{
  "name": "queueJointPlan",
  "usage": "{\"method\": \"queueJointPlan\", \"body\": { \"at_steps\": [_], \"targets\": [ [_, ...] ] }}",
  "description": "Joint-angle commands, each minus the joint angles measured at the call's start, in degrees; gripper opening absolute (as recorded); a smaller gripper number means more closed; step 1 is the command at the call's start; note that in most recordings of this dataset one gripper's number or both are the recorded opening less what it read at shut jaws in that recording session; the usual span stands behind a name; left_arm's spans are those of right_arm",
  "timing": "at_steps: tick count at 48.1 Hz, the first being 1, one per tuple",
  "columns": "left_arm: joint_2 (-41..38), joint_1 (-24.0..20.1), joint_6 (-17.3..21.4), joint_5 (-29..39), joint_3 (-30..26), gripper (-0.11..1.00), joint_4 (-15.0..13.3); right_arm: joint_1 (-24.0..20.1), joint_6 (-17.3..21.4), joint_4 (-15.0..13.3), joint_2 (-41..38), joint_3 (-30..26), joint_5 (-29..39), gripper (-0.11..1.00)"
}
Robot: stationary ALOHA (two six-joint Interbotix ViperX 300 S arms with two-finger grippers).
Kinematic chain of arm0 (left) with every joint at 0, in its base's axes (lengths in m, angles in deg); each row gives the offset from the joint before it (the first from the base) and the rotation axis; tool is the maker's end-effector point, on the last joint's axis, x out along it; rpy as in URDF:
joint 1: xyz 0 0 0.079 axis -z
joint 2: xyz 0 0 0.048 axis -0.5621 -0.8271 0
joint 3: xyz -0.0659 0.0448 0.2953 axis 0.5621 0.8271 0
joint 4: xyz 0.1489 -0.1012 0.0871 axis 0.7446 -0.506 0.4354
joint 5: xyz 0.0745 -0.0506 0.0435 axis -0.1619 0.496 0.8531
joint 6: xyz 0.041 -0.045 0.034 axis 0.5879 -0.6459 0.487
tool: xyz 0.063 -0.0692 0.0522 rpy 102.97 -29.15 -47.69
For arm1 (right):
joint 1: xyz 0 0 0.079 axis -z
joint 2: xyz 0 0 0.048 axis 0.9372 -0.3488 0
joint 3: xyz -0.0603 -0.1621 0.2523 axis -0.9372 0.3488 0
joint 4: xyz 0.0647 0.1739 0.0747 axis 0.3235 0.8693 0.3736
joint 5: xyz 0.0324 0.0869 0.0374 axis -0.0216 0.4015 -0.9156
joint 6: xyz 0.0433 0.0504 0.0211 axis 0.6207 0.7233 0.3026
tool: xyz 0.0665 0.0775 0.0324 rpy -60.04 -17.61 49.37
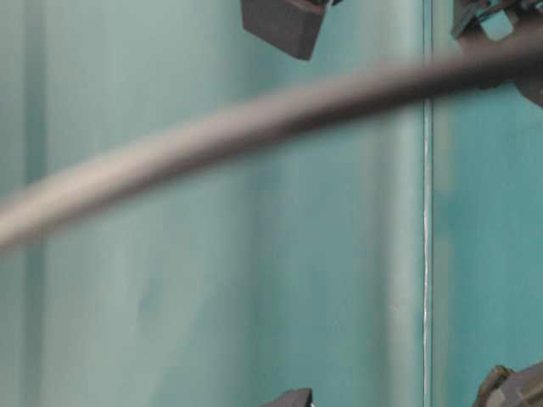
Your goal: Insert the wire through the hole in the metal fitting marked with a red label.
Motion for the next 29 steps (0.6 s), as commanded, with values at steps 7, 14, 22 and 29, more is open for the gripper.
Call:
{"method": "queueJointPlan", "body": {
  "at_steps": [7,14,22,29],
  "targets": [
    [0.8,0.3,0.1,-0.2,-0.4,-0.1,0.0,0.2,-0.3,0.0,1.8,-0.5,-1.3,0.41],
    [1.1,0.2,0.1,0.4,-0.4,-0.1,0.1,-0.1,-0.2,-0.6,2.7,-0.1,-1.1,0.83],
    [2.1,0.2,0.3,1.5,0.2,-0.1,0.1,-0.9,-0.1,-1.3,4.7,0.7,-1.1,0.95],
    [3.6,0.2,0.4,1.8,1.7,-0.1,0.1,-1.6,-0.1,-1.3,6.0,1.6,-1.0,0.95]
  ]
}}
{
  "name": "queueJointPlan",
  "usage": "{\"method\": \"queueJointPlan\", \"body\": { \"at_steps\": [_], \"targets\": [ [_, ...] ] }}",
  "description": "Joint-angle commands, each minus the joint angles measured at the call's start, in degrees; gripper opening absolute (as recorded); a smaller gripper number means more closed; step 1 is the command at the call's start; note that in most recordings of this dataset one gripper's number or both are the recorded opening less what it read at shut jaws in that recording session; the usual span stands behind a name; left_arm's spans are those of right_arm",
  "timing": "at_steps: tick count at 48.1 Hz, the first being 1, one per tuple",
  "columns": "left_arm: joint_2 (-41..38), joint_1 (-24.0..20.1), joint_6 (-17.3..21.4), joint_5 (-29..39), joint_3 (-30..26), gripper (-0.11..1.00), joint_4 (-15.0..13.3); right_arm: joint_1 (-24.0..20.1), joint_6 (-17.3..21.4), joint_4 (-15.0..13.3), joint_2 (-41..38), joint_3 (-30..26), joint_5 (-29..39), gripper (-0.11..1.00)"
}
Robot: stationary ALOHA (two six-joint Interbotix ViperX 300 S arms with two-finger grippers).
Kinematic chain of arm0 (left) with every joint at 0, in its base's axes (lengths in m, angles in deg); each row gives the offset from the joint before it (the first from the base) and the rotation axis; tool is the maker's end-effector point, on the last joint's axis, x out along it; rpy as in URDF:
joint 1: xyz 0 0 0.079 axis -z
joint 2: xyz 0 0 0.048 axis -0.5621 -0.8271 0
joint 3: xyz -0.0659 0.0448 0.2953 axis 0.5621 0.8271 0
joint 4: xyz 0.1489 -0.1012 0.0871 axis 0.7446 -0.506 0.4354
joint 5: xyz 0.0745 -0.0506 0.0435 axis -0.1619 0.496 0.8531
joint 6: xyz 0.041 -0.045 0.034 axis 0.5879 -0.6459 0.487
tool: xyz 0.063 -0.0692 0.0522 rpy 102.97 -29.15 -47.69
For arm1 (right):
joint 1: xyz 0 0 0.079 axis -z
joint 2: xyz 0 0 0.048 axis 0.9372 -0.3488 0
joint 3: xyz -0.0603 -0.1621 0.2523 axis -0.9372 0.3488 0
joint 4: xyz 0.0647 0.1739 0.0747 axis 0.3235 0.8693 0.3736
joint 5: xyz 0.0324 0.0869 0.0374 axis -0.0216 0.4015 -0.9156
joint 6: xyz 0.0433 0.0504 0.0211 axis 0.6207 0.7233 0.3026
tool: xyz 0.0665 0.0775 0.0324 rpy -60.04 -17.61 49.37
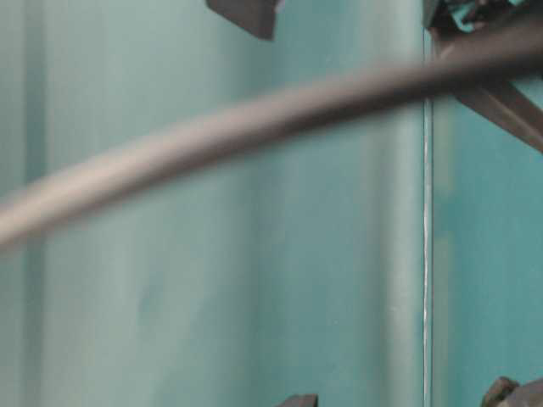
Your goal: Insert the wire through the hole in the metal fitting marked with a red label.
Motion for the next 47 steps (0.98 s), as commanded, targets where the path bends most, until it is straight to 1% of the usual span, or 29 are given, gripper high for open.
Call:
{"method": "queueJointPlan", "body": {
  "at_steps": [1,17,26,29,35,39,47],
  "targets": [
    [2.5,0.2,0.1,-0.2,0.4,-0.1,0.1,-0.4,0.1,-0.3,2.4,0.0,-0.3,0.95],
    [6.2,0.3,-0.2,0.0,5.3,-0.1,0.1,-0.8,0.2,-0.3,2.5,0.3,0.4,0.95],
    [8.5,1.7,-0.4,0.3,8.3,-0.1,0.0,-0.8,0.1,-0.3,2.5,0.3,0.4,0.95],
    [9.3,2.5,-0.7,0.2,9.1,-0.1,0.0,-0.8,0.1,-0.4,2.5,0.3,0.4,0.95],
    [11.1,3.8,-2.8,0.3,10.8,-0.1,0.0,-0.8,0.0,-0.4,2.5,0.4,0.4,0.95],
    [11.6,3.8,-3.8,0.4,11.9,-0.1,0.0,-0.8,0.0,-0.3,2.5,0.3,0.6,0.95],
    [12.6,3.9,-4.0,1.7,13.4,-0.1,0.0,-0.8,0.0,-0.4,2.5,0.3,1.3,0.95]
  ]
}}
